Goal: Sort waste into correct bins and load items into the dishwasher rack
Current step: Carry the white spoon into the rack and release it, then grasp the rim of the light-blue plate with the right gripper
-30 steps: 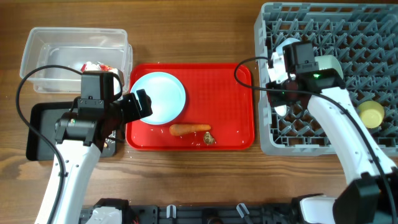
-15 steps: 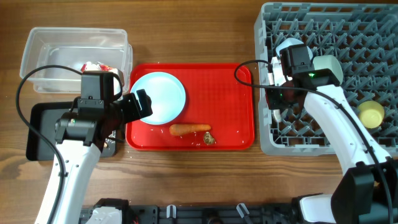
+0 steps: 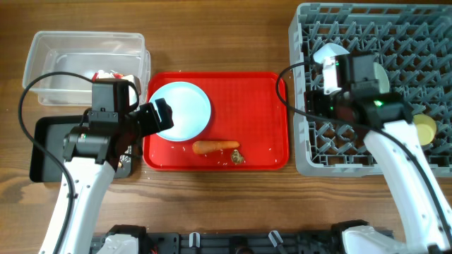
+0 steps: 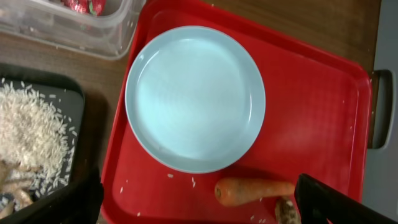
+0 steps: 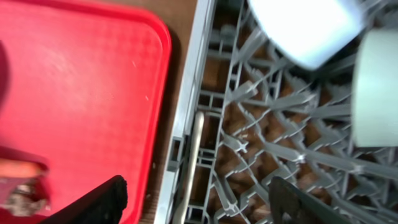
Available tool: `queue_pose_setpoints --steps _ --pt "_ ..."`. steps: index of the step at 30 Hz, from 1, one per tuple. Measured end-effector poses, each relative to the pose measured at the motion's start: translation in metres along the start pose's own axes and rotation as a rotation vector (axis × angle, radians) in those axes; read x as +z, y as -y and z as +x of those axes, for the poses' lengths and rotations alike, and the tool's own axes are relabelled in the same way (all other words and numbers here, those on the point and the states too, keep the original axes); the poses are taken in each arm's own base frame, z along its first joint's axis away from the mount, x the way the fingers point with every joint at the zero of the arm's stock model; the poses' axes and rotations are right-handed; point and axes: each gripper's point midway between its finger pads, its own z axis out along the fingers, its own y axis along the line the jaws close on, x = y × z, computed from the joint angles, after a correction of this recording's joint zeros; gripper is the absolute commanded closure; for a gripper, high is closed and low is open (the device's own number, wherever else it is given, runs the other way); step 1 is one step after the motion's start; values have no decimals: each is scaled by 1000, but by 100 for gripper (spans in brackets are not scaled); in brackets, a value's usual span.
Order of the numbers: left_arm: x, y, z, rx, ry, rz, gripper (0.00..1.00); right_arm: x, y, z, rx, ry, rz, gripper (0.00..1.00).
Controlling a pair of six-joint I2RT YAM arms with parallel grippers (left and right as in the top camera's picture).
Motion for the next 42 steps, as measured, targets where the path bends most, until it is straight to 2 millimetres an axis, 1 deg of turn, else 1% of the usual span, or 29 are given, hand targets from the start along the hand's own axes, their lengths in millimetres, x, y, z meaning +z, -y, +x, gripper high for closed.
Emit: queue_pose_setpoints --steps 2,5,8,11,12,13,15,16,18,19,21,22,25,26,27,31,34,36,37,40,42 --pt "5 0 -2 1 -4 -1 5 -10 -7 -7 0 45 -41 23" --pt "17 -1 2 1 -40 -13 6 -16 -29 -19 -5 100 -175 26" --pt "23 -5 10 -5 -82 -32 5 -16 -51 -27 -21 124 -289 26" --pt "22 -12 16 -17 -107 -63 5 -7 -77 -30 -60 118 -369 26" --pt "21 -18 22 -31 -128 -92 3 3 -98 -28 -97 92 -416 26" --pt "20 -23 24 -43 -136 -107 2 11 -113 -28 -119 81 -438 25" --pt "16 -33 26 -77 -147 -134 2 29 -150 -24 -174 53 -483 26" --pt "14 -38 26 -98 -147 -147 1 36 -164 -21 -194 44 -498 27" --pt "10 -48 24 -132 -136 -165 0 56 -199 -11 -237 13 -519 30" --pt "8 -53 23 -151 -130 -175 0 65 -214 -7 -247 5 -522 32" --pt "4 -62 21 -188 -122 -189 0 79 -236 -3 -252 5 -520 33" --pt "3 -66 21 -205 -123 -199 0 88 -245 -5 -244 20 -507 33" --pt "2 -72 21 -231 -121 -212 0 111 -264 -6 -206 46 -454 33" --pt "2 -72 21 -233 -121 -212 0 124 -272 -6 -189 65 -433 35" --pt "2 -72 21 -233 -121 -212 0 135 -277 -3 -173 64 -418 38" --pt "1 -72 22 -236 -123 -214 0 155 -283 0 -139 69 -401 44" --pt "1 -72 22 -237 -124 -214 0 169 -279 7 -99 47 -362 55" --pt "1 -72 22 -237 -124 -214 1 175 -274 9 -72 39 -328 63" --pt "1 -72 22 -237 -124 -213 0 177 -271 9 -52 40 -311 72" --pt "1 -72 22 -237 -124 -214 0 180 -263 7 -15 41 -278 90" --pt "1 -72 22 -237 -124 -214 0 182 -255 7 15 32 -255 96"
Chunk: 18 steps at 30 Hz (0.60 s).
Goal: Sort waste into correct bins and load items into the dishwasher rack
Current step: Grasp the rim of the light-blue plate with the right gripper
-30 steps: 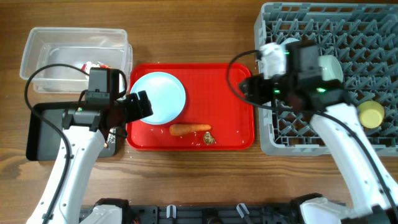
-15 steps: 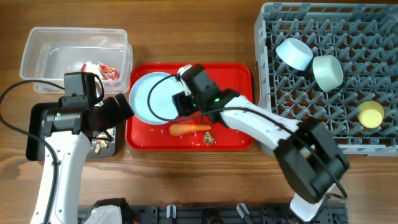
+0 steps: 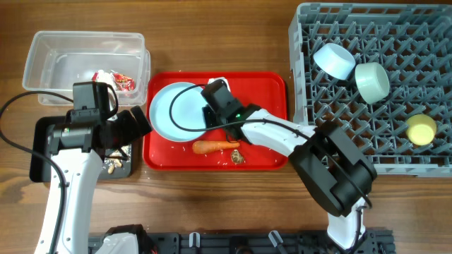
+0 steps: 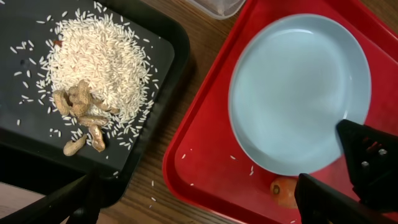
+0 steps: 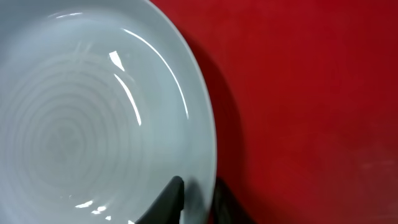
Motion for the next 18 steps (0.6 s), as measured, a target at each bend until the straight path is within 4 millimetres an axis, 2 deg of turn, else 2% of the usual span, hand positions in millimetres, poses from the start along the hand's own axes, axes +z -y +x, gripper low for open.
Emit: queue_pose_setpoints --steps 4,8,12,16,18 --pt "0 0 0 0 -1 0 0 0 17 -9 79 7 23 96" --pt "0 0 1 0 -3 -1 0 -1 46 -14 142 -14 70 96" --pt "0 0 1 0 -3 -1 0 -16 95 -12 189 -73 168 96" --pt "0 0 0 0 1 1 0 -30 135 -3 167 -152 232 95" --pt "0 0 0 0 1 1 0 -35 145 3 149 -189 243 84"
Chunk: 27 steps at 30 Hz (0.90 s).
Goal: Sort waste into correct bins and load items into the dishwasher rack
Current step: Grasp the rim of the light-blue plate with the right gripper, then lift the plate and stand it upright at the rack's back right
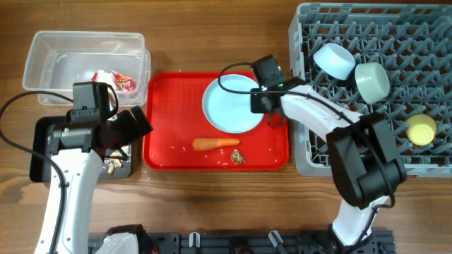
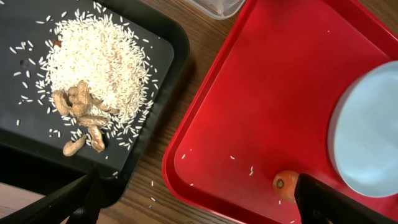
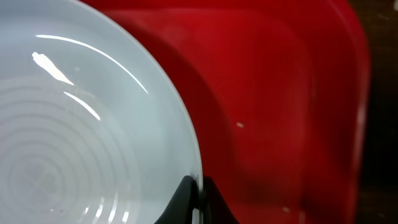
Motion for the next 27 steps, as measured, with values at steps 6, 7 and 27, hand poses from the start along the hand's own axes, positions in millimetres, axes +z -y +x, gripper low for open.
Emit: queue_pose_setpoints --steps 6,7,27 --pt "0 0 0 0 0 0 0 -1 11 10 -80 -49 22 83" --pt "0 0 0 0 0 0 0 -1 11 10 -87 -49 22 83" --pt "0 0 0 0 1 1 0 -57 -3 -18 -87 73 -96 96"
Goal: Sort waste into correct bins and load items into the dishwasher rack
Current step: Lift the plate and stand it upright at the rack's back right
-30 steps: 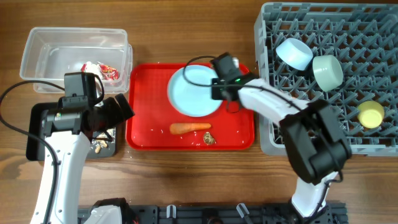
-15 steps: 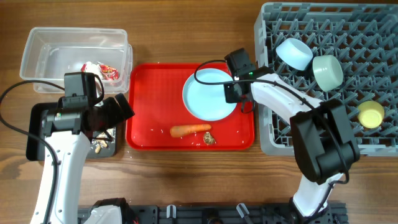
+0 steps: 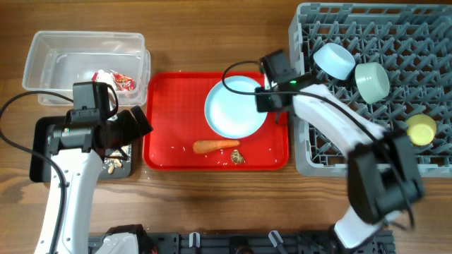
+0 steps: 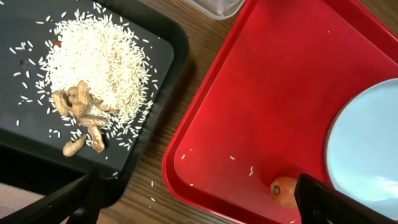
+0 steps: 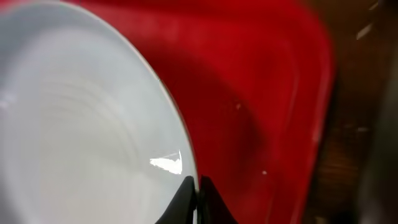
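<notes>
A light blue plate [image 3: 235, 108] hangs over the right half of the red tray [image 3: 169, 141]. My right gripper [image 3: 266, 99] is shut on its right rim. The right wrist view shows the fingers pinching the plate [image 5: 81, 124] at the gripper [image 5: 196, 186], with a shadow on the tray [image 5: 261, 93] beneath. A carrot [image 3: 215, 146] and a brown scrap [image 3: 237, 158] lie at the tray's front. The grey dishwasher rack [image 3: 374, 92] stands to the right. My left gripper [image 3: 138, 123] is open at the tray's left edge, holding nothing; its view shows the left gripper [image 4: 196, 199] and carrot end [image 4: 283, 188].
A black bin [image 4: 37, 143] with rice and peanuts sits left of the tray. A clear bin [image 3: 85, 60] with wrappers stands at the back left. The rack holds a white bowl [image 3: 333, 61], a green bowl [image 3: 372, 81] and a yellow cup [image 3: 421, 128].
The plate and my right gripper have shifted slightly right, closer to the tray's right rim and the rack. My left arm has not moved.
My right gripper was open over the rack's left edge, with the plate on the tray's left half below my left gripper. Then the left arm was back over the black bin and the right gripper gripped the plate's rim. The plate then hung over the tray's right half.
</notes>
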Available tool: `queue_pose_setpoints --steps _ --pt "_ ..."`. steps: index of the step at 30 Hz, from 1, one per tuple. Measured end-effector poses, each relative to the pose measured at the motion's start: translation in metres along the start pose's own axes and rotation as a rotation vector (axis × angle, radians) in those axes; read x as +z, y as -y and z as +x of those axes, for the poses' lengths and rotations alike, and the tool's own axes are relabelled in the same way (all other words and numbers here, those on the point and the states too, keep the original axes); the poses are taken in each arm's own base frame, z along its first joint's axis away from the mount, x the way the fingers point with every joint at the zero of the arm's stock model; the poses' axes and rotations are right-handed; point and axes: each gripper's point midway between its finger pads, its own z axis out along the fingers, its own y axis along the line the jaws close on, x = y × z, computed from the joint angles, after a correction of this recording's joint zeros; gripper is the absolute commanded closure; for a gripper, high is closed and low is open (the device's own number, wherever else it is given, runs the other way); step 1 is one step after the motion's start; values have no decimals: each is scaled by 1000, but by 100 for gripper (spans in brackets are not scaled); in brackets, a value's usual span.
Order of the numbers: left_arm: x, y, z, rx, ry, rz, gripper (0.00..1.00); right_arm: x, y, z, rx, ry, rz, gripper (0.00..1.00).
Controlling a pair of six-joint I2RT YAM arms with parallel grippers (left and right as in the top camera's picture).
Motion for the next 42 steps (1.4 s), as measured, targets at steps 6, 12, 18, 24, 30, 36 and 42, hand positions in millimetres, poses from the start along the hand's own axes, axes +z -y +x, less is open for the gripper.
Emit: queue_pose_setpoints --steps 6,12,18,24,30,36,42 --pt "0 0 0 0 2 1 0 -168 54 -90 -9 530 126 96" --pt "0 0 -1 0 3 2 0 -261 138 -120 -87 763 557 96" --pt "0 0 -1 0 2 1 0 -314 221 -118 -148 724 965 96" --pt "0 0 -1 0 2 1 0 -314 284 -99 -180 537 1145 96" --pt "0 1 -1 0 5 3 0 -285 343 -86 -138 394 1226 96" --pt "0 1 -1 0 6 3 0 -248 385 -74 -108 288 1256 96" --pt "0 1 -2 1 9 5 0 -197 397 -66 -111 206 1202 95"
